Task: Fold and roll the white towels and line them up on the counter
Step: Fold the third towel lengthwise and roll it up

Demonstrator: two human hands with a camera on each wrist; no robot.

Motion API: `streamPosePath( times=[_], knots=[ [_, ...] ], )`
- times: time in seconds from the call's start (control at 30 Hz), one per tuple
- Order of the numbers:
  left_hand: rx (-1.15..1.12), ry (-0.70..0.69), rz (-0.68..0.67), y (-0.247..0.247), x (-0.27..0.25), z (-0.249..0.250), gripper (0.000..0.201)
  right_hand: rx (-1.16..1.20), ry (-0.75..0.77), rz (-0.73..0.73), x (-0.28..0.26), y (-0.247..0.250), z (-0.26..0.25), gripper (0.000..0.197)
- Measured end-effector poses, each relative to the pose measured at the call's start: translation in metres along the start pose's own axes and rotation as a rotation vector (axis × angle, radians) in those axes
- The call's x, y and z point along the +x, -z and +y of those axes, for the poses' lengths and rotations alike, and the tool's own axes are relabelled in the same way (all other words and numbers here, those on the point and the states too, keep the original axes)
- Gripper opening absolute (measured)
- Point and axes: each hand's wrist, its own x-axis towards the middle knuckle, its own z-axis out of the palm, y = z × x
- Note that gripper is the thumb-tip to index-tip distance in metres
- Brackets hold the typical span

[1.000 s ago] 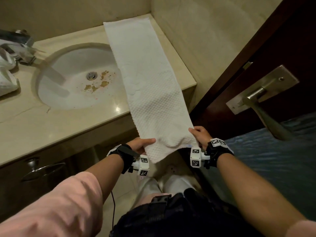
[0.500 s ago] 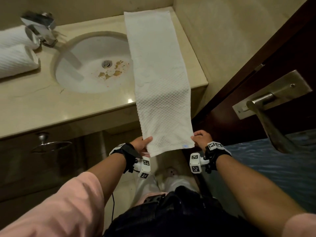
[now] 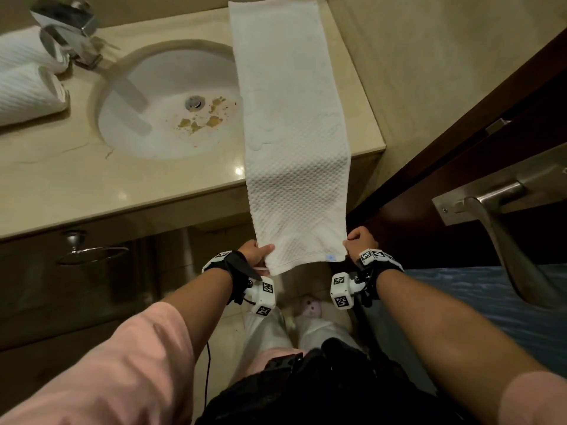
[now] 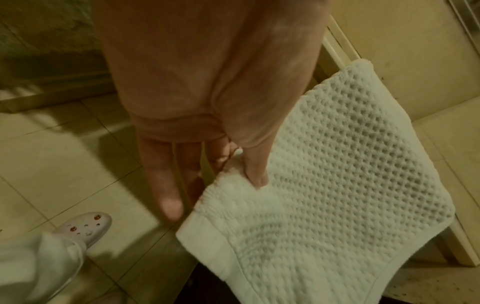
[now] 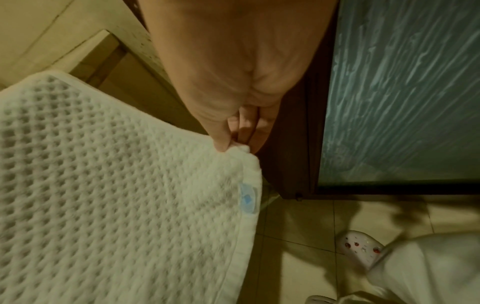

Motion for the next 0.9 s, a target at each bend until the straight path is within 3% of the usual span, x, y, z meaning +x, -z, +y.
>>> streamPosePath(
  times=[0.13,0.23,0.3,0.37,0.43,0.57,0.7,0.8,0.9],
  knots=[
    [0.011,0.03,0.025,0.0,0.007,-0.002,0.036,-0.038,0.004,-0.076,0.003,-0.005,0.006,0.019],
    [0.174,0.016,0.087,0.001,0.01,0.0,0.005,-0.049,-0.022,-0.085,0.005,-0.005,0.014,0.027],
    [0.286,-0.005,0.12,0.004,0.009,0.004,0.002,-0.031,-0.044,-0.1,0.006,-0.004,0.013,0.025],
    [0.345,-0.026,0.129,0.01,0.006,0.012,0.027,0.025,-0.056,-0.088,0.009,-0.004,0.005,0.025],
    [0.369,-0.038,0.111,0.018,0.003,0.027,0.035,0.122,-0.04,-0.067,0.012,-0.004,-0.01,0.026],
    [0.271,-0.09,0.05,0.038,-0.023,0.07,0.026,0.259,0.019,-0.001,0.013,-0.003,-0.058,0.024],
    [0.119,-0.144,-0.003,0.068,-0.045,0.109,0.032,0.312,0.102,0.065,0.021,0.002,-0.108,0.022],
    [0.102,-0.217,0.011,0.085,-0.063,0.138,0.03,0.35,0.142,0.108,0.025,0.009,-0.144,0.028],
    [-0.033,-0.267,0.024,0.101,-0.076,0.167,0.027,0.334,0.176,0.097,0.026,0.022,-0.18,0.019]
  ],
)
